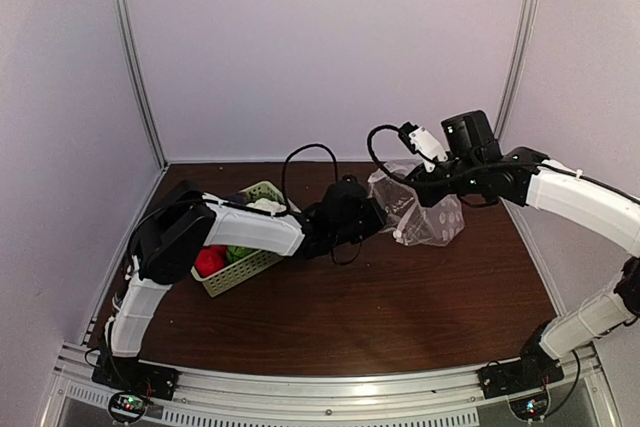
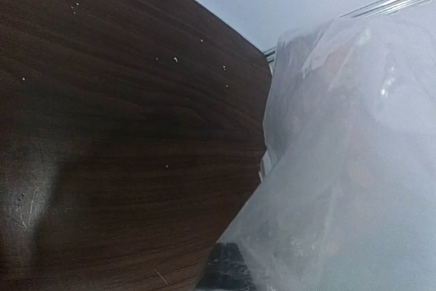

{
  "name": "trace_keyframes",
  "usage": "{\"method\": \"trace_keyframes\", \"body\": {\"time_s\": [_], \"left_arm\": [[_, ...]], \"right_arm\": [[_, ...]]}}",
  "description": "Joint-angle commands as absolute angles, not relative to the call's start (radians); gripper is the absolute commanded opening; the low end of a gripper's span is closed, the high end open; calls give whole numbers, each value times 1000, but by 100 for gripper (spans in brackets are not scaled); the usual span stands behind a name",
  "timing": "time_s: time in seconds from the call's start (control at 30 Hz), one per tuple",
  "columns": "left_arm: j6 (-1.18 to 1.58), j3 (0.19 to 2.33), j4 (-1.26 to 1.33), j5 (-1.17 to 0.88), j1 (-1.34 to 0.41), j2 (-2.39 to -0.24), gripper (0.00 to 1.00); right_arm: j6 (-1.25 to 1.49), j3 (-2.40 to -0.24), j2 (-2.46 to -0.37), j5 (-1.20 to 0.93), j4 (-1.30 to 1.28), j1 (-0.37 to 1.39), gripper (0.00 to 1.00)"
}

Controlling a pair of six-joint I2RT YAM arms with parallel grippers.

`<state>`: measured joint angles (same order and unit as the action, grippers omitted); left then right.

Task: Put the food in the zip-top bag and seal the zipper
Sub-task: Adjust the zipper food storage bag at the center of the board.

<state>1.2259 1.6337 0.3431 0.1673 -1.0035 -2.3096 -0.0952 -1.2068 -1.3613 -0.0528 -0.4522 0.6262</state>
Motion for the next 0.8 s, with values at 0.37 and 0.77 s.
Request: {"method": "trace_keyframes", "body": {"time_s": [0.37, 0.77], "left_arm": [[976, 1496, 597, 59, -997, -2090, 40], [723, 1148, 105, 241, -993, -1669, 70]], "right_arm": [[-136, -1219, -1447, 135, -423, 590, 0], [-150, -1168, -1446, 7, -310, 499, 0]]}}
